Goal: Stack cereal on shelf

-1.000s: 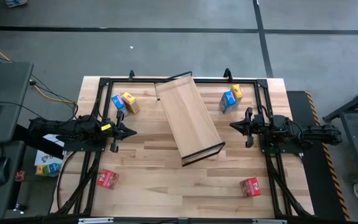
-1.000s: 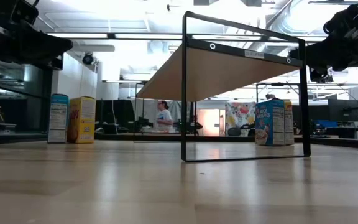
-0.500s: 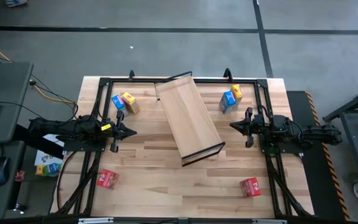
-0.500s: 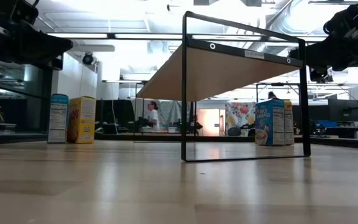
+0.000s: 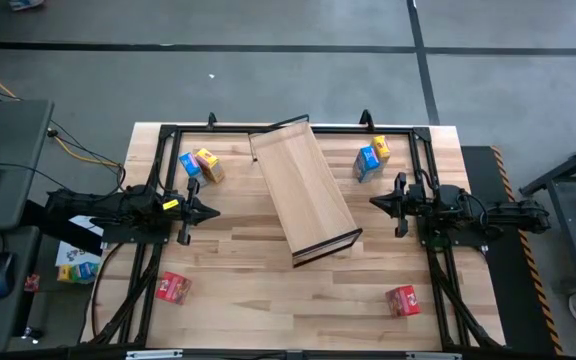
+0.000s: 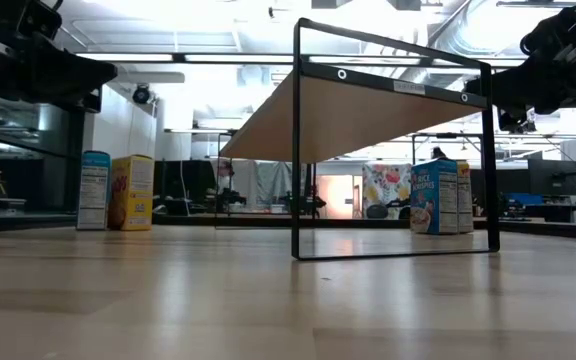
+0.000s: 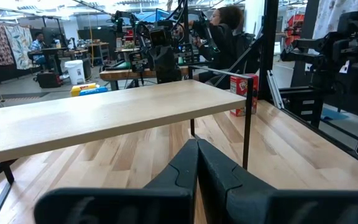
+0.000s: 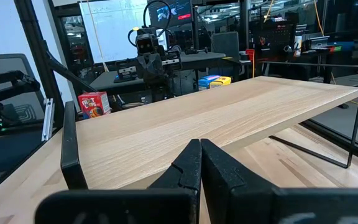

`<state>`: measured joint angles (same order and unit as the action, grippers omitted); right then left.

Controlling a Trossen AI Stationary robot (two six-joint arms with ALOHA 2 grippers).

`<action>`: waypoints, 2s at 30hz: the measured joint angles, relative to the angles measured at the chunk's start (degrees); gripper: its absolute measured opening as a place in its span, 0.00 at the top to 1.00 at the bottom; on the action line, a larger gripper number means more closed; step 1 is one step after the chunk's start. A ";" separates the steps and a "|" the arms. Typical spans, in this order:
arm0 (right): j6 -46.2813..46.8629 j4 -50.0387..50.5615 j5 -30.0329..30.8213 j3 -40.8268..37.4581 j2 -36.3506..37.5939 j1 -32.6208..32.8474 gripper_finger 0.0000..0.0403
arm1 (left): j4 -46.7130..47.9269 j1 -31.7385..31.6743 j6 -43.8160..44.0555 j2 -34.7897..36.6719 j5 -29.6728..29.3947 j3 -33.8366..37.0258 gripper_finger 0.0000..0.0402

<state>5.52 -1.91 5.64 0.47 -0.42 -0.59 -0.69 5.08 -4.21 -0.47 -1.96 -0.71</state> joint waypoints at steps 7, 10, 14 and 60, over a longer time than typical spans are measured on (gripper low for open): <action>-1.15 -0.51 0.65 0.00 0.00 0.00 1.00 | -0.01 -0.02 0.06 0.00 0.00 0.01 1.00; 7.97 -8.89 1.45 0.00 0.00 -0.06 1.00 | 0.00 -0.02 0.05 0.00 0.00 0.02 1.00; 27.90 -32.35 11.01 0.00 0.10 -0.06 1.00 | 0.00 -0.02 0.03 0.00 0.00 0.01 1.00; 41.53 63.27 15.40 64.35 -85.16 -26.15 0.31 | 0.00 0.00 0.02 0.00 0.00 0.02 1.00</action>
<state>47.05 61.36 21.04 64.82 -85.58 -26.74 -0.69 5.08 -4.19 -0.47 -1.96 -0.69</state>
